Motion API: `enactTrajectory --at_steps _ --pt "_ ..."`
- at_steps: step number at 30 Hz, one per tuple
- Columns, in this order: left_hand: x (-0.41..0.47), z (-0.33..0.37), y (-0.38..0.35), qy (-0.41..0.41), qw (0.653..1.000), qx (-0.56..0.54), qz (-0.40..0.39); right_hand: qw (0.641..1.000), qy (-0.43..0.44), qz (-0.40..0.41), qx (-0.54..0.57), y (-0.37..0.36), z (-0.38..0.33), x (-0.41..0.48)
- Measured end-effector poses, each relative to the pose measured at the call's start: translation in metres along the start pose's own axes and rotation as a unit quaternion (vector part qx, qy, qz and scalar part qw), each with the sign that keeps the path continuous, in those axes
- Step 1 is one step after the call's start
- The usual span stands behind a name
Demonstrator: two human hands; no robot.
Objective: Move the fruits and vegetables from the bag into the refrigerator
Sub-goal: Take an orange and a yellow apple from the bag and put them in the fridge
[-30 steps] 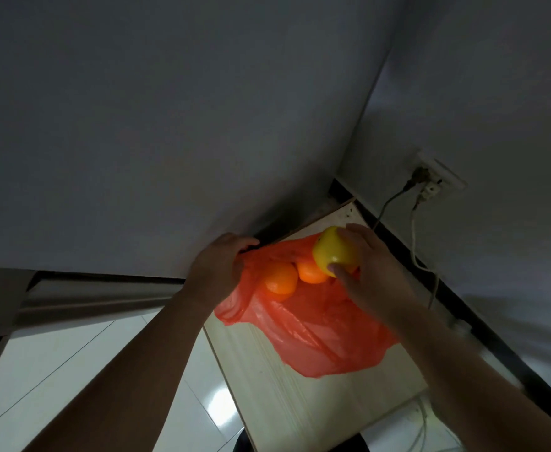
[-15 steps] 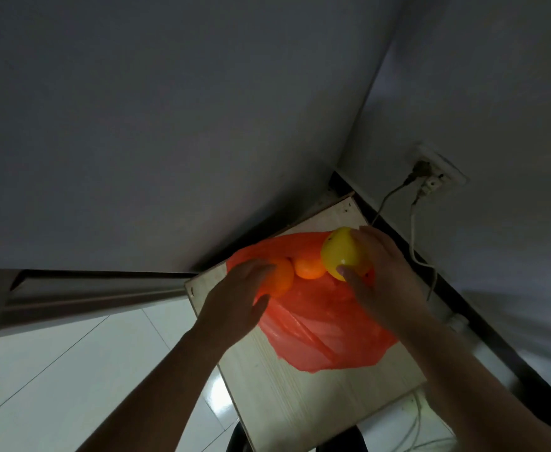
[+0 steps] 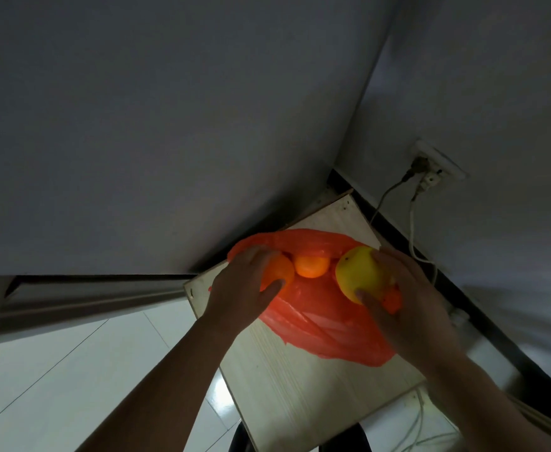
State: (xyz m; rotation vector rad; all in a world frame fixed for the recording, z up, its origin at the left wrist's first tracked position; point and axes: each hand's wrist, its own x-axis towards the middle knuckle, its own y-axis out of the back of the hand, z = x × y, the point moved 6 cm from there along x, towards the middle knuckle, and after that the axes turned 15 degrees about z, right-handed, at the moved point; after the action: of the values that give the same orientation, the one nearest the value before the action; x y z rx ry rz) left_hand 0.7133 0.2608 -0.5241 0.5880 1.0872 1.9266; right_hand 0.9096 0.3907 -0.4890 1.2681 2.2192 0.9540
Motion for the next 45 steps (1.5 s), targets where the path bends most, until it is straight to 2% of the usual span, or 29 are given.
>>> enactTrajectory --at_steps 2,10,18,25,31,36,40,45 --pt "0.001 0.005 -0.005 -0.017 1.000 0.005 0.000 1.000 -0.006 0.002 0.003 0.000 0.001 0.001" --pt "-0.005 -0.018 -0.020 0.032 0.996 0.036 -0.070 0.999 -0.019 -0.002 0.028 -0.004 0.005 0.002" --pt "-0.016 -0.016 -0.017 0.028 0.997 0.029 -0.064 1.000 -0.014 0.011 0.025 0.000 -0.003 -0.001" --pt "-0.037 0.028 0.048 0.078 0.995 -0.053 -0.028 0.999 -0.023 0.011 0.045 0.034 -0.044 -0.022" --pt "-0.057 0.078 0.112 0.087 0.988 -0.126 -0.016 0.991 -0.076 0.008 0.111 0.088 -0.095 -0.058" --pt "-0.076 0.118 0.160 0.068 0.979 -0.192 -0.002 0.981 -0.126 0.053 0.139 0.139 -0.126 -0.089" --pt "-0.090 0.147 0.188 0.047 0.969 -0.243 0.002 0.972 -0.133 0.110 0.158 0.172 -0.146 -0.109" --pt "-0.100 0.161 0.208 0.056 0.963 -0.264 -0.010 0.964 -0.141 0.115 0.195 0.189 -0.159 -0.127"
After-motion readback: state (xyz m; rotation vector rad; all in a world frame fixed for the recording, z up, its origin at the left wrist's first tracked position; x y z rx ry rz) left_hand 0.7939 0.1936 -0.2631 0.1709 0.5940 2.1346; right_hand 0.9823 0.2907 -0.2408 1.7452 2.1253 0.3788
